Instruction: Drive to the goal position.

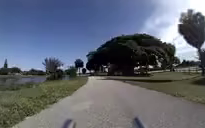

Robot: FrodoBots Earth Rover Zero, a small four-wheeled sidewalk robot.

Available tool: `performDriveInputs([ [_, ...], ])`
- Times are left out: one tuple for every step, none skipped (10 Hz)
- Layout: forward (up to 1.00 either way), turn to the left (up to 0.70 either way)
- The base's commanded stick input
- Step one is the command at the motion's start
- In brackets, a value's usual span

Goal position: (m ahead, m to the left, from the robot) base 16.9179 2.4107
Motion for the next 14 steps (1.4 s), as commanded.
performDriveInputs([
  [0.7,0.0],
  [0.7,0.0],
  [0.7,0.0],
  [0.7,0.0],
  [0.7,0.0],
  [0.85,0.0],
  [0.85,0.0],
  [0.85,0.0],
  [0.85,0.0],
  [0.85,0.0],
  [0.85,0.0],
  [0.85,0.0],
  [0.85,0.0],
  [0.85,0.0],
])
